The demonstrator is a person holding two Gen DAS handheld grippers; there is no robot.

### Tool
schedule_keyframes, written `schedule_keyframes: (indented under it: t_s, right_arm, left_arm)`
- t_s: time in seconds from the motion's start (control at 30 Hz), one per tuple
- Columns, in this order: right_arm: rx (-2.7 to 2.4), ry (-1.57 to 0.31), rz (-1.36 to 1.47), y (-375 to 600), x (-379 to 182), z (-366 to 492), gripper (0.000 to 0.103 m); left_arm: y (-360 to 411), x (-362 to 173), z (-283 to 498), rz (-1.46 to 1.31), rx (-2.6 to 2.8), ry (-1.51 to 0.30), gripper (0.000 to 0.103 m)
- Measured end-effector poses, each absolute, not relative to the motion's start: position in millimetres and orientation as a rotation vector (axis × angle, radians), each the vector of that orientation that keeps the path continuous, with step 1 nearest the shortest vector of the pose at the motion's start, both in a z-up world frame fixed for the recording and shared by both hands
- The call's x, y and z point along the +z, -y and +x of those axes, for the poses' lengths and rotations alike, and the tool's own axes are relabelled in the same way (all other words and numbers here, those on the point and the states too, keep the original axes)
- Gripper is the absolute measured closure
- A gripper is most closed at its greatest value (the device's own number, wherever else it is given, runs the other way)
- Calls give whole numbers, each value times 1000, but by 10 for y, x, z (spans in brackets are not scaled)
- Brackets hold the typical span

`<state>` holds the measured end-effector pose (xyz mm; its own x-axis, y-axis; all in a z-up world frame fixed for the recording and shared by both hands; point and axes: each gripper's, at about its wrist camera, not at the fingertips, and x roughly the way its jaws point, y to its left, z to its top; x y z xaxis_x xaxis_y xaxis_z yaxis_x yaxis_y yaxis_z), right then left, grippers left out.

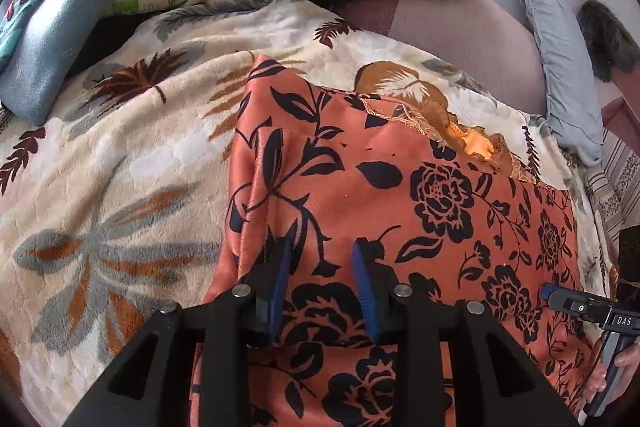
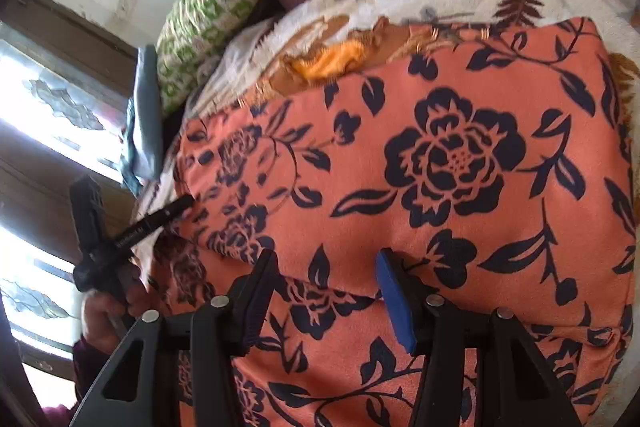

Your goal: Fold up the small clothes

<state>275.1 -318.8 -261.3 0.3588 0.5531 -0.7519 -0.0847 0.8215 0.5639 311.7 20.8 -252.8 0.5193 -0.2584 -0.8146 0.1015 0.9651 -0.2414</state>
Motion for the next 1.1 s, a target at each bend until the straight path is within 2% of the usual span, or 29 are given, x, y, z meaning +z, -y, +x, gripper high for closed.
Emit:
schedule_keyframes:
  t_s: [0.2, 0.27, 0.4, 0.47, 0.7, 0.83, 0.87, 0.9, 1.1]
  right_arm:
    - [293, -960, 618, 3780, -2411, 2777, 48]
    - [208, -915, 696, 4031, -2462, 2787, 48]
    - [101, -963, 765, 4277, -2746, 2814, 48]
    - [101, -957, 746, 4274, -2666, 2811, 48]
    - [213, -942, 718, 4048, -2441, 2655, 48]
    - [230, -1026, 663, 3796, -2519, 2456, 48]
    - [218, -1060, 651, 3758, -2590, 2420, 48]
    - [206, -1082, 640, 3736, -2647, 2380, 48]
    - [236, -990, 602, 3720, -2255, 1906, 48]
  left_arm:
    - [-282, -2408, 3106, -239, -236, -929, 66]
    - [-273, -2422, 3128, -231, -223, -931, 51]
    - [-184, -2520, 3167, -168, -215, -966, 45]
    - [-109, -2505, 3148, -122, -220, -968, 36]
    - [-136, -2309, 3010, -111, -195, -934, 36]
    - [-165, -2498, 3002, 4, -96, -1037, 35]
    - [-210, -2587, 3011, 2, -83, -1071, 29]
    - [-275, -2622, 2997, -38, -84, -1084, 28]
    - [-379, -2269, 2521, -107, -155, -994, 29]
